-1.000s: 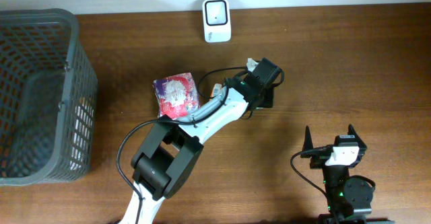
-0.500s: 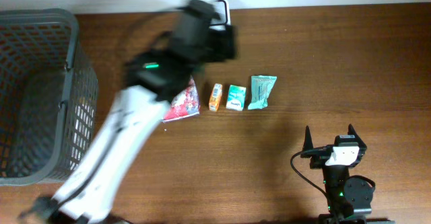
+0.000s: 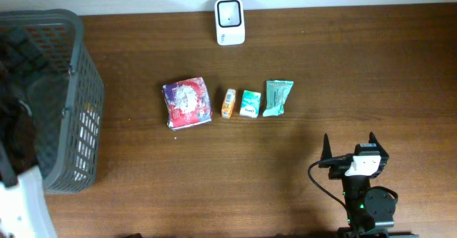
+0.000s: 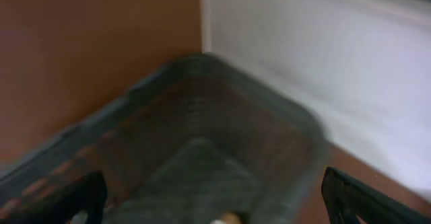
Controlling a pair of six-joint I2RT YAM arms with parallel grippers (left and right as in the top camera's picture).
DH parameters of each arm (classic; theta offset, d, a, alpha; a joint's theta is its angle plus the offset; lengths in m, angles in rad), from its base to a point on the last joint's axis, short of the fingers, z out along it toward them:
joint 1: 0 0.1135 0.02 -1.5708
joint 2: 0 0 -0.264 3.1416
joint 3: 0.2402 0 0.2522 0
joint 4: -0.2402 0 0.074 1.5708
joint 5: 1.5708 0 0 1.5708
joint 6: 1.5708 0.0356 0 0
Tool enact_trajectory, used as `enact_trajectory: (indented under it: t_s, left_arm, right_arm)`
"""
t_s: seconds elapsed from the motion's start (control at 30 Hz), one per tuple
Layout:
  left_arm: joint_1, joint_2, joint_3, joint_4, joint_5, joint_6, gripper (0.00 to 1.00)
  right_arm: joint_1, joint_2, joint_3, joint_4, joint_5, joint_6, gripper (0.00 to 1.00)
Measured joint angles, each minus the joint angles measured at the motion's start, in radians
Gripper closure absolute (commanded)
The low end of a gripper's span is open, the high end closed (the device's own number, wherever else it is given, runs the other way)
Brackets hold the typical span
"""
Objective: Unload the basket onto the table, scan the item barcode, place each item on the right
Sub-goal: 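Reach the left gripper into the basket and grasp the white tube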
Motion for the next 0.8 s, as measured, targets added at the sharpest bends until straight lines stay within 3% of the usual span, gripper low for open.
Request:
enact_trajectory:
  t_s: [0.17,0.37,0.57,0.8]
  left_arm:
    - [0.151,0.201,-0.002,-0.006,-0.026,0.011,0.0]
    - [0.415,0.467,-0.003,-0.097,0.375,0.171,0.0]
    - [0.441,0.594,-0.003,-0.209,0.488,0.232,0.0]
    - [0.441,0.607,-0.003,-0.418,0.555,0.31,0.0]
  right_arm:
    - [0.0,0.0,0.0,0.0,0.0,-0.001,0.02]
    - [0.0,0.0,0.0,0.0,0.0,-0.002,0.01]
    - [0.0,0.0,0.0,0.0,0.0,0.0,0.01]
    - [0.0,0.0,0.0,0.0,0.0,-0.001,0.01]
